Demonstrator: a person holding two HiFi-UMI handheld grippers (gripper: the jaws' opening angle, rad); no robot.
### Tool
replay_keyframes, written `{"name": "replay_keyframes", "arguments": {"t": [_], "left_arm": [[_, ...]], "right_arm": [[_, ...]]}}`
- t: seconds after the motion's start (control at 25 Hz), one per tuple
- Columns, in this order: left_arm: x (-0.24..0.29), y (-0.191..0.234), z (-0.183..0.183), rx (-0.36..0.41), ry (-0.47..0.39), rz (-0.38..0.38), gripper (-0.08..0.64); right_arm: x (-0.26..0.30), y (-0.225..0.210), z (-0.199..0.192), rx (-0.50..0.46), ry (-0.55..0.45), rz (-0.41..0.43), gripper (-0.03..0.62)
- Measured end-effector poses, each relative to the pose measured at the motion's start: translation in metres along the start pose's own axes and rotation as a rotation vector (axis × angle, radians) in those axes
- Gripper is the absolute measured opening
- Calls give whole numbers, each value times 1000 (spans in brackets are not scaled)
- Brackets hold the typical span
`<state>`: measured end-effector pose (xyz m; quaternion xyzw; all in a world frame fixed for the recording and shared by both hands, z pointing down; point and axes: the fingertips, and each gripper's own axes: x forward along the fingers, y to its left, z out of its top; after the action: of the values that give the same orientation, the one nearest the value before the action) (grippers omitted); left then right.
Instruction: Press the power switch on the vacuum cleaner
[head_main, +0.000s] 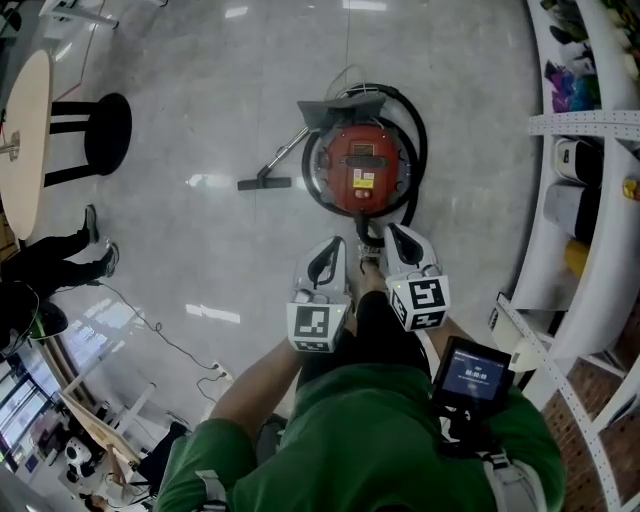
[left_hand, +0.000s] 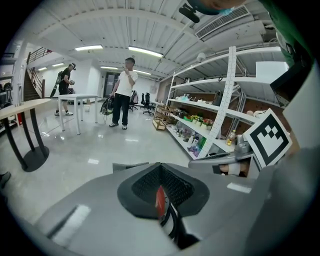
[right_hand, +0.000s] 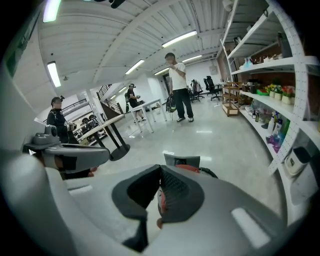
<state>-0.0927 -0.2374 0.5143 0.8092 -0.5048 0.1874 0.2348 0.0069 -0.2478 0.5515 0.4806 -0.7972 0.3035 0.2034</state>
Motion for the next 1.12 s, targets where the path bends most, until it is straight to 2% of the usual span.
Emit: {"name": "replay_keyframes", "arguments": {"t": [0.64,1.12], "left_arm": [[76,26,-81,-24,143,35,8],[116,38,-146,-50,233,22,8]], "right_arm": [[73,-42,-62,-43,103,5,3],[128,-62,-124,-77,181,17,3]]}}
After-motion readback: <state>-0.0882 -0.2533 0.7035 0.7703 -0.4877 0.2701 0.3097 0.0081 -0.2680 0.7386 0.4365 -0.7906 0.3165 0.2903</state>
